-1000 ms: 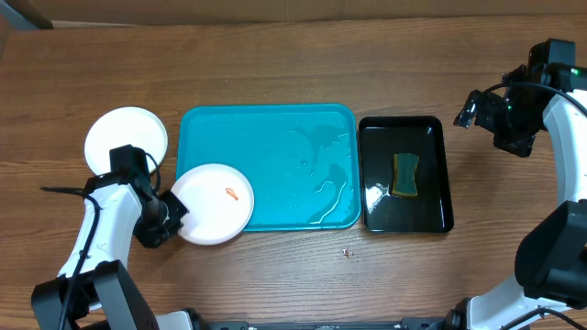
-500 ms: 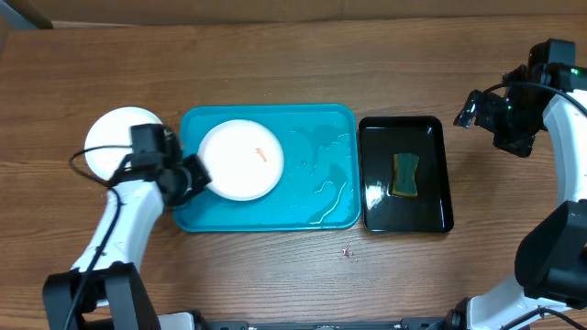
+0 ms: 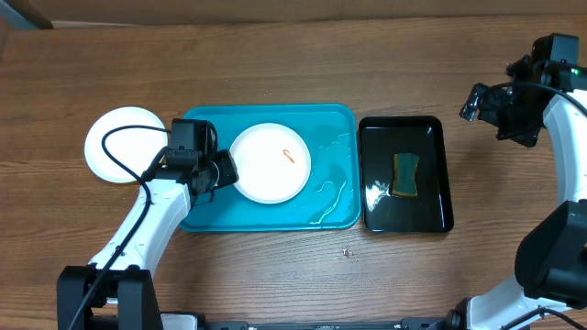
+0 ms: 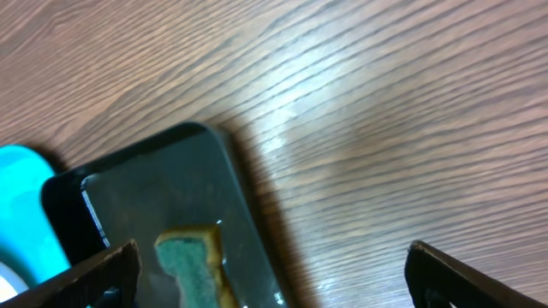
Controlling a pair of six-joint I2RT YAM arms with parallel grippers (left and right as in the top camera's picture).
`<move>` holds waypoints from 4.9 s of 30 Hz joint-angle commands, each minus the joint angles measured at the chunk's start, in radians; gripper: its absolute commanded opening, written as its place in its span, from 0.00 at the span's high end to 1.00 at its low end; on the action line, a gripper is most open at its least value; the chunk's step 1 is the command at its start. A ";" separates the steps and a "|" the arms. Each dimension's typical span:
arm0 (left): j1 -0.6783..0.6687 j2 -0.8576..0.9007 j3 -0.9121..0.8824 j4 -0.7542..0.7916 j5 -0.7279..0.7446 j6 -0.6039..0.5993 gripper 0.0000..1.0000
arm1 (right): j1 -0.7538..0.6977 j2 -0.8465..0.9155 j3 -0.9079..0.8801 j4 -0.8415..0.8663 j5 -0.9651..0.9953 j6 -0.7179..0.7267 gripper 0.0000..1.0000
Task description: Clean dirty plates on tray and stack at the side
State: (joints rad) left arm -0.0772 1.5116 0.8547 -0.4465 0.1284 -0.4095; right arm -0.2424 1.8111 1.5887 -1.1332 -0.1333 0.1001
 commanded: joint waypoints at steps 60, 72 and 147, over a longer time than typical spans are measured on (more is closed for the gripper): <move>-0.054 0.207 0.191 -0.250 0.049 0.125 0.55 | 0.447 -0.004 -0.220 -0.061 0.046 0.181 0.38; -0.062 0.213 0.188 -0.271 0.050 0.125 0.54 | 0.438 -0.001 -0.314 0.145 0.177 0.182 0.25; -0.064 0.250 0.129 -0.096 -0.050 0.144 0.96 | 0.539 -0.005 -0.099 -0.023 0.277 0.188 0.96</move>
State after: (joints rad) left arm -0.1314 1.7546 0.9916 -0.5377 0.0933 -0.2836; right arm 0.2962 1.8114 1.4643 -1.1870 0.2321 0.2871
